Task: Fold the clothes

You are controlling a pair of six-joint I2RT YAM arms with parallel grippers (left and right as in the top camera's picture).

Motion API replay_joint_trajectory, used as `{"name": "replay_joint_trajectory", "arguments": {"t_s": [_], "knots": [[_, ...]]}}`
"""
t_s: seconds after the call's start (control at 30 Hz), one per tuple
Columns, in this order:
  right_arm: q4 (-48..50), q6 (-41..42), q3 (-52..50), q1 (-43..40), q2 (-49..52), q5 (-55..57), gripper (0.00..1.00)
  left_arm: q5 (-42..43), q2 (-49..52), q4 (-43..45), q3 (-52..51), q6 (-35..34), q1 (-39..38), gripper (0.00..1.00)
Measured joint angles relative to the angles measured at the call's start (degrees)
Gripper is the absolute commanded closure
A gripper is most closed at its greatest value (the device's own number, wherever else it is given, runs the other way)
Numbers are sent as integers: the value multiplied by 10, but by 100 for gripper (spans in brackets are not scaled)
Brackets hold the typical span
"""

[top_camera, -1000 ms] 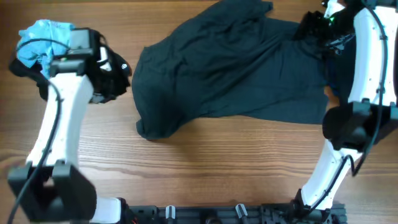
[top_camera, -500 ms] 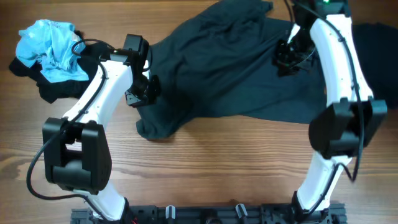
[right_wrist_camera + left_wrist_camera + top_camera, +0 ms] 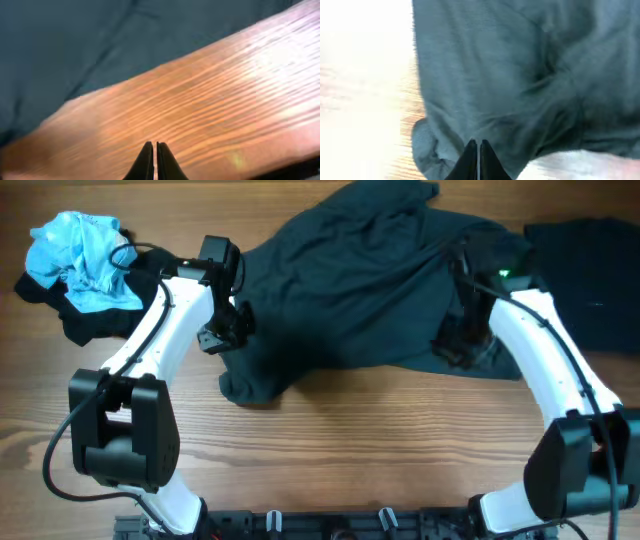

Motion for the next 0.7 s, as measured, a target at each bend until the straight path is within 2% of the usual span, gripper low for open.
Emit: {"name": "replay_joint_trajectory", "arguments": {"t_s": [0.13, 0.23, 0.47, 0.7], "knots": [[104, 9, -61, -22, -1, -5, 96, -40, 0, 24, -4, -52, 0, 96], [147, -8, -68, -22, -1, -7, 96, -52, 0, 65, -29, -68, 0, 96], [162, -28, -68, -22, 7, 14, 96, -57, 1, 179, -102, -79, 0, 96], [178, -39, -68, -49, 41, 25, 96, -65, 1, 235, -127, -85, 0, 96]]}}
